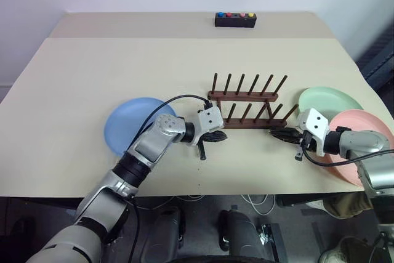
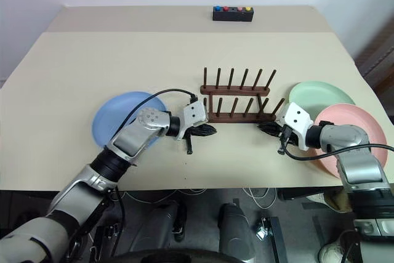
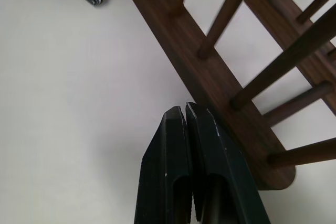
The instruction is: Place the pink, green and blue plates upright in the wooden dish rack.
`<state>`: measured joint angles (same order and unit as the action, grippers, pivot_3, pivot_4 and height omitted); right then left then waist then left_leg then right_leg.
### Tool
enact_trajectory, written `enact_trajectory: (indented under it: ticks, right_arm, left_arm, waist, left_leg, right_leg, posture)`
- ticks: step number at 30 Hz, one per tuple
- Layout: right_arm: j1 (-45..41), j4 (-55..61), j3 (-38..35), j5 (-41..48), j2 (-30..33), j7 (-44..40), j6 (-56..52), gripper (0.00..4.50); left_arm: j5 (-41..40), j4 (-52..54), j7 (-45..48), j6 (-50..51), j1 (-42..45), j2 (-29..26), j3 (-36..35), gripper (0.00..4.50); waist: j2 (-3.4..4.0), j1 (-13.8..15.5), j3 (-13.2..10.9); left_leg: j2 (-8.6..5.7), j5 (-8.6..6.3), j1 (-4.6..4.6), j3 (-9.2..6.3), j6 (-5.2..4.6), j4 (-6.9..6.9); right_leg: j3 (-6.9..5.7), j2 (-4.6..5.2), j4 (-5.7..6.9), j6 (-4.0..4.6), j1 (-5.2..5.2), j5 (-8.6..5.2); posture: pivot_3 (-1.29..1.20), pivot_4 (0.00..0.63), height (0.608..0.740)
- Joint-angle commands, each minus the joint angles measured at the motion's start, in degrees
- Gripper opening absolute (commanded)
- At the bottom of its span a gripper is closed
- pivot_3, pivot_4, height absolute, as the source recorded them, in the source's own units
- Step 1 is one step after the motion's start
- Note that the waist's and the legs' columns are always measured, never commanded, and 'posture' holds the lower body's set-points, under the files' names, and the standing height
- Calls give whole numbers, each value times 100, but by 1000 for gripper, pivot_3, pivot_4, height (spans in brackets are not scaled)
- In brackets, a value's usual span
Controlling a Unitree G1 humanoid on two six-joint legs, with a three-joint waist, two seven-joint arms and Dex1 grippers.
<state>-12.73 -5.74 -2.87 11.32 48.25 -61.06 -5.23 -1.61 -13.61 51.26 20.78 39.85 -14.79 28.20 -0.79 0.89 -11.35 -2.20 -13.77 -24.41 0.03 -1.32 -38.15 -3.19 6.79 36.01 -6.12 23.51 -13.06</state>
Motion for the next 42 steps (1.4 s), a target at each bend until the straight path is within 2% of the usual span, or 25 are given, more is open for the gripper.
enact_trajectory:
  ticks: [1, 6, 13, 29, 37, 42]
  right_arm:
    - [-208, -201, 48, -263, 52, 116, 305, 82]
    - [-651, -839, 412, -878, -14, 359, 850, 82]
    - [-1635, -1996, 868, -1467, -444, 744, 1550, 82]
    - [-3752, -4979, 1475, -2486, -1165, 1743, 3039, 82]
    - [-4379, -5940, 1689, -2984, -1302, 2511, 3337, 82]
    - [-4464, -6143, 1697, -3054, -1379, 2657, 3470, 82]
  left_arm:
    - [246, -226, -162, -281, 198, 189, 22, 0]
    - [492, -653, -338, -573, 349, 320, -45, 0]
    - [703, -1542, -567, -1028, 810, 283, -250, 0]
    - [981, -4738, -1005, -2635, 2628, 209, -987, 0]
    - [1128, -5350, -1156, -2988, 2914, 311, -1145, 0]
    - [1166, -5432, -1152, -3057, 2905, 361, -1206, 0]
  waist:
    - [0, -3, 0]
    - [0, -17, 0]
    - [0, -40, 0]
    - [-1, -75, -1]
    - [-1, -102, -1]
    - [-1, -164, -1]
  left_leg:
    - [-1, 0, 0, 0, 0, 0]
    - [-1, 0, 1, 0, 0, 0]
    - [-1, 2, 4, 1, 3, -2]
    - [-4, 4, 1, 5, 5, 1]
    - [-4, 5, 0, 6, 6, 3]
    - [-5, 5, 0, 5, 6, 3]
  right_leg:
    - [0, 1, 0, 0, 0, 0]
    - [0, 0, 2, -1, 0, 0]
    - [0, -2, 4, -1, 0, 1]
    - [-2, -4, 8, -5, 4, 3]
    - [-2, -4, 8, -6, 4, 2]
    - [-2, -4, 9, -7, 4, 1]
  posture:
    - [0, 150, 735]
    - [0, 150, 735]
    - [0, 150, 735]
    - [0, 150, 735]
    - [0, 150, 735]
    - [0, 150, 735]
